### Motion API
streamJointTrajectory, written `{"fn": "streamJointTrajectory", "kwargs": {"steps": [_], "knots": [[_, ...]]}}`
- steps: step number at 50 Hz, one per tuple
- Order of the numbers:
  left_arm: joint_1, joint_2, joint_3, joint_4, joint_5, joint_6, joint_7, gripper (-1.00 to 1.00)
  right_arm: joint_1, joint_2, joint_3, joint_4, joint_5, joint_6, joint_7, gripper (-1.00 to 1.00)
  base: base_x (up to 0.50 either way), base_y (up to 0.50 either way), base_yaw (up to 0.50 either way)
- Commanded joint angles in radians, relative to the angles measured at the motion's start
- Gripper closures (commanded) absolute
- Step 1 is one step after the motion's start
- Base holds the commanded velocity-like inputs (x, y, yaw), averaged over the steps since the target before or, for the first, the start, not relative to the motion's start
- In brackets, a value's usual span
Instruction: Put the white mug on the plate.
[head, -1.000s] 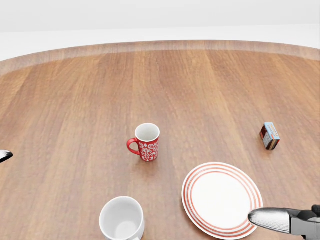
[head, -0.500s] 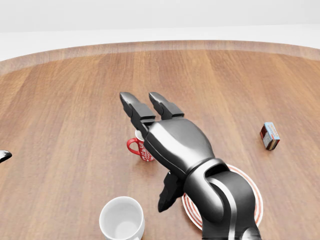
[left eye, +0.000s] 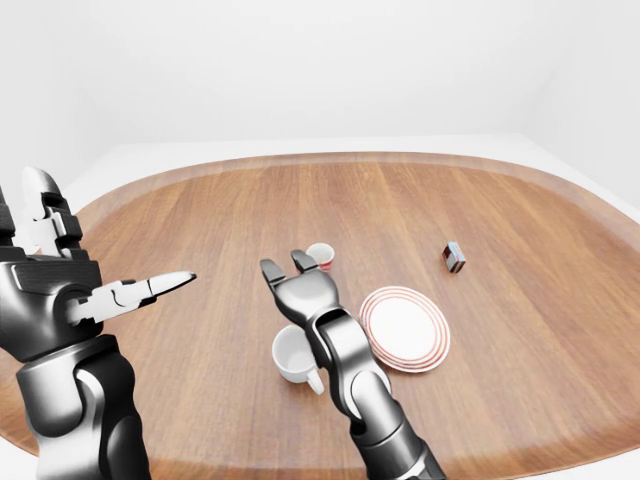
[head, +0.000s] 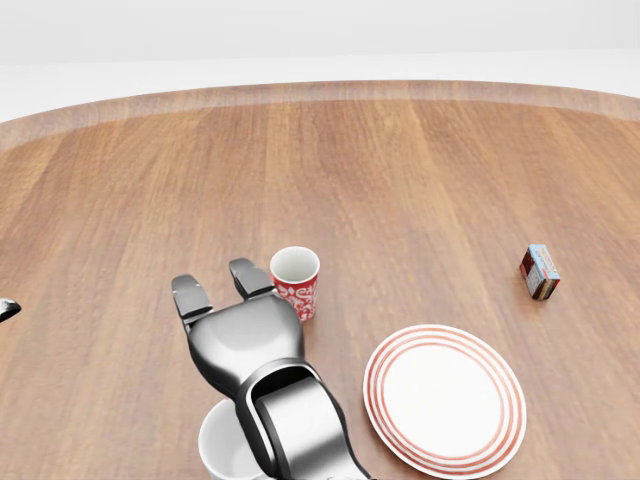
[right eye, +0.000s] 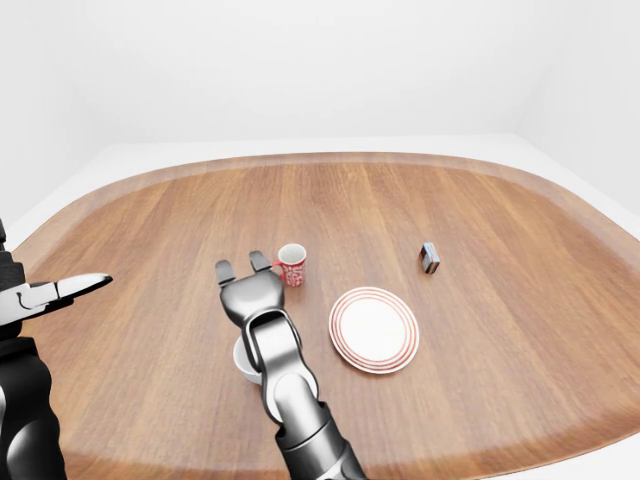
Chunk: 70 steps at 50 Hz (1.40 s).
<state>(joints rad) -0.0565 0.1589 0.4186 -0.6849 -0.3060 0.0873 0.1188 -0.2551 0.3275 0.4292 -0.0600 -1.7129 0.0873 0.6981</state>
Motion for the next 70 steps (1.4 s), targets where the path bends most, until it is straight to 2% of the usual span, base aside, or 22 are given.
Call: {"fn": "streamJointTrajectory", "kwargs": {"steps": [1, 10, 18, 29, 39, 70], "knots": [[-0.012, -0.008, -0.014, 0.069, -0.001, 0.0, 0.003, -1.0, 0.015, 0.022, 0.092, 0.223, -0.039, 0.0, 0.0, -1.0, 0.0, 0.0, 0.0], [-0.01, -0.009, -0.014, 0.071, -0.001, 0.0, 0.002, -1.0, 0.01, 0.022, 0.096, 0.309, -0.024, 0.0, 0.0, -1.0, 0.0, 0.0, 0.0], [-0.009, -0.01, -0.016, 0.076, 0.001, 0.0, 0.001, -1.0, -0.027, 0.022, 0.065, 0.418, 0.012, 0.0, 0.0, -1.0, 0.0, 0.0, 0.0], [-0.006, -0.012, -0.015, 0.065, -0.001, 0.0, 0.001, -1.0, -0.177, 0.022, -0.035, 0.644, 0.101, 0.0, 0.0, -1.0, 0.0, 0.0, 0.0], [-0.007, -0.012, -0.016, 0.071, 0.0, 0.0, 0.0, -1.0, -0.25, 0.022, -0.063, 0.757, 0.148, 0.0, 0.0, -1.0, 0.0, 0.0, 0.0], [-0.008, -0.01, -0.015, 0.075, -0.005, 0.0, 0.001, -1.0, -0.391, 0.022, -0.107, 0.955, 0.236, 0.0, 0.0, -1.0, 0.0, 0.0, 0.0]]}}
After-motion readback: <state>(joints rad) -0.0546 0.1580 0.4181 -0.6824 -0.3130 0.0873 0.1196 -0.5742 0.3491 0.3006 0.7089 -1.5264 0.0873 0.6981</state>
